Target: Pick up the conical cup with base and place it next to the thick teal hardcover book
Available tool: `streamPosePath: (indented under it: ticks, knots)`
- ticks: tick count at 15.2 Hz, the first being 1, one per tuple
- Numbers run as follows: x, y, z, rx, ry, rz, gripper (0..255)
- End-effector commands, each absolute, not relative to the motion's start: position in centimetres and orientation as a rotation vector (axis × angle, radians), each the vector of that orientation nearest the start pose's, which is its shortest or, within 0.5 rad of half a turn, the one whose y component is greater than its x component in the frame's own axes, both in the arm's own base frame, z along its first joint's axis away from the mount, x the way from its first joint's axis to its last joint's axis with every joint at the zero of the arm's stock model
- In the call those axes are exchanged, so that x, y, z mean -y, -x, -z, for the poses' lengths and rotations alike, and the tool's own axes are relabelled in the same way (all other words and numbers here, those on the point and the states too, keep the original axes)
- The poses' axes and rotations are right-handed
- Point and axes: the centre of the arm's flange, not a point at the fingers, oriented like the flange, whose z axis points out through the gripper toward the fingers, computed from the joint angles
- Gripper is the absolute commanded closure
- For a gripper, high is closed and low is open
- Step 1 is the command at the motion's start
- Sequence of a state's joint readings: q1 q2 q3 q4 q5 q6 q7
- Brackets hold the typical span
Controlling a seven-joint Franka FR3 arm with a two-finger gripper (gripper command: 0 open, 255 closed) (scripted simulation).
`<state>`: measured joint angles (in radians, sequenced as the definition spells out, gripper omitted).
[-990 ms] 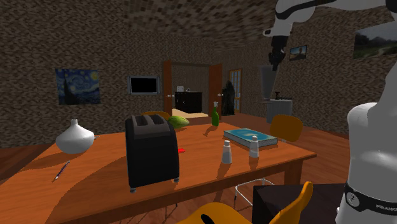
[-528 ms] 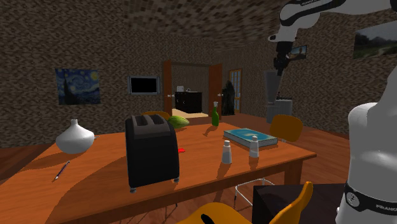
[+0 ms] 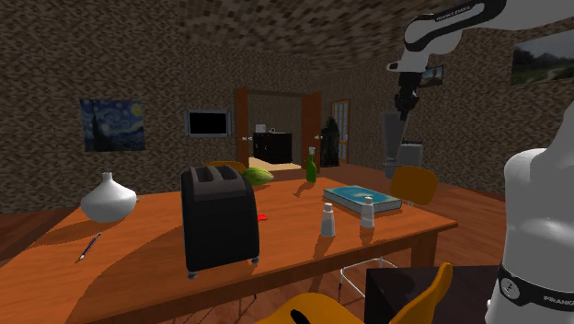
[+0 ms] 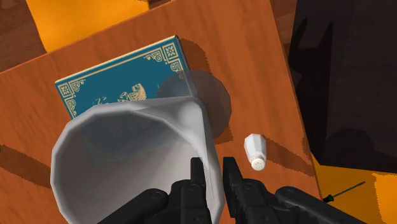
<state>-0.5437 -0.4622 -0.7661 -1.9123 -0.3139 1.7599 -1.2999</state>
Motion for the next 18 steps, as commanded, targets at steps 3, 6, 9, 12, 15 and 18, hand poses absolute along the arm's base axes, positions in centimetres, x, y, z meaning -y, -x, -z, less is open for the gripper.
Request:
streamPosePath:
  ticks: [3, 6, 9, 12, 15, 18]
  knots:
    - [47.8, -2.3, -61.3, 0.074, 3.325, 0.094, 255]
    - [47.8, -2.3, -59.7, 0.074, 3.325, 0.094, 255]
    - [47.8, -2.3, -58.1, 0.074, 3.325, 0.094, 255]
    - [47.8, -2.3, -56.5, 0.074, 3.325, 0.094, 255]
    - [47.8, -2.3, -54.9, 0.074, 3.325, 0.094, 255]
    - [47.8, -2.3, -53.3, 0.074, 3.325, 0.094, 255]
